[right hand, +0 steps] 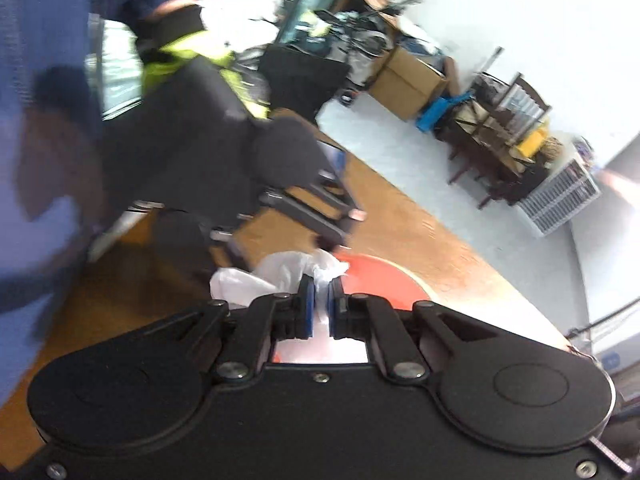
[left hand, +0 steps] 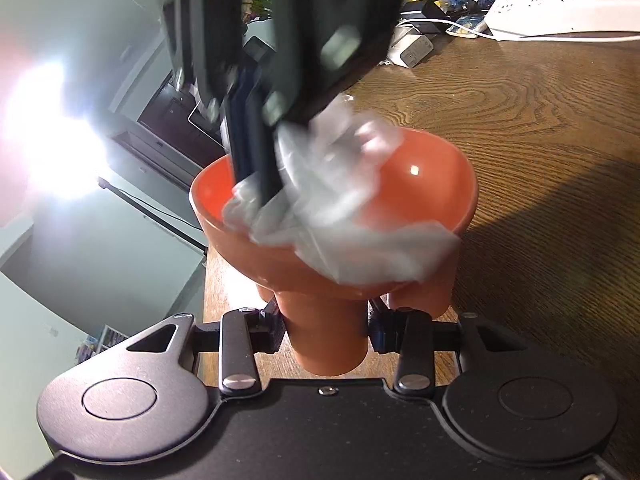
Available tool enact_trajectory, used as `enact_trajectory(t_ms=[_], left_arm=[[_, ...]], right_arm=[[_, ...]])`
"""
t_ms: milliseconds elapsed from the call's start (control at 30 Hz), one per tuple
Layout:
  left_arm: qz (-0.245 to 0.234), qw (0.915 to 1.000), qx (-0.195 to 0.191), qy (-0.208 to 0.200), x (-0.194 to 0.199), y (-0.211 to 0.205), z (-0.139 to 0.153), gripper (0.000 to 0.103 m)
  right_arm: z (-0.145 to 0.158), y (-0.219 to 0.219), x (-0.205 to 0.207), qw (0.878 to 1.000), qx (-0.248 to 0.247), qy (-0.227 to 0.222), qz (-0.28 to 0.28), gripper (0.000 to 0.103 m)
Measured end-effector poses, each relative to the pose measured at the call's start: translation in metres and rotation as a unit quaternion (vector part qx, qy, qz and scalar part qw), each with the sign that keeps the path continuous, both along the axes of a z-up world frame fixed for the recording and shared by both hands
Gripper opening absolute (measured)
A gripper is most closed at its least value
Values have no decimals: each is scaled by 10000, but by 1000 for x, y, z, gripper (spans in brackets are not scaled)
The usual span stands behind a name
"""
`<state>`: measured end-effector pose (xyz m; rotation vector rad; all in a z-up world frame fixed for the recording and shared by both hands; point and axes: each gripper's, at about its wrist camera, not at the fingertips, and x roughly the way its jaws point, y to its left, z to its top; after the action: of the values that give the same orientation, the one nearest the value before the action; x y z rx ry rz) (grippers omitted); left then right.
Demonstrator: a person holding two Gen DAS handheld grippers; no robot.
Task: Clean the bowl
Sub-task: 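Wipe the tissue inside the bowl again with the right tool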
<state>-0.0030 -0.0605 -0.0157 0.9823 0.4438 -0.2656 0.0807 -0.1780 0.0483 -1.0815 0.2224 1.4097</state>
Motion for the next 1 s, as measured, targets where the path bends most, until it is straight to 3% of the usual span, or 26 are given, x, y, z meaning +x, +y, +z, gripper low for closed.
enact_trajectory(t_ms=[200,333,600,733,1000], left_arm=[[46,10000,16,4,-3,-6,0,39],[69,10000,6,4,-4,-7,-1,40],[73,10000,9,-51,-5,-8,-1,40],[71,9999,24,-67,-5,-9,-2,40],[85,9998,91,-162,-8,-10,-7,40]], right_arm=[[-19,0,26,9989,-166,-174,-397,7],[-29,-6,35,9968,-558,-218,-535,7],[-39,-29,23,9931,-1137,91,-284,7],[-33,-22,12,9944,-933,479,-137,7],[-19,9,19,9965,-184,704,-415,7]])
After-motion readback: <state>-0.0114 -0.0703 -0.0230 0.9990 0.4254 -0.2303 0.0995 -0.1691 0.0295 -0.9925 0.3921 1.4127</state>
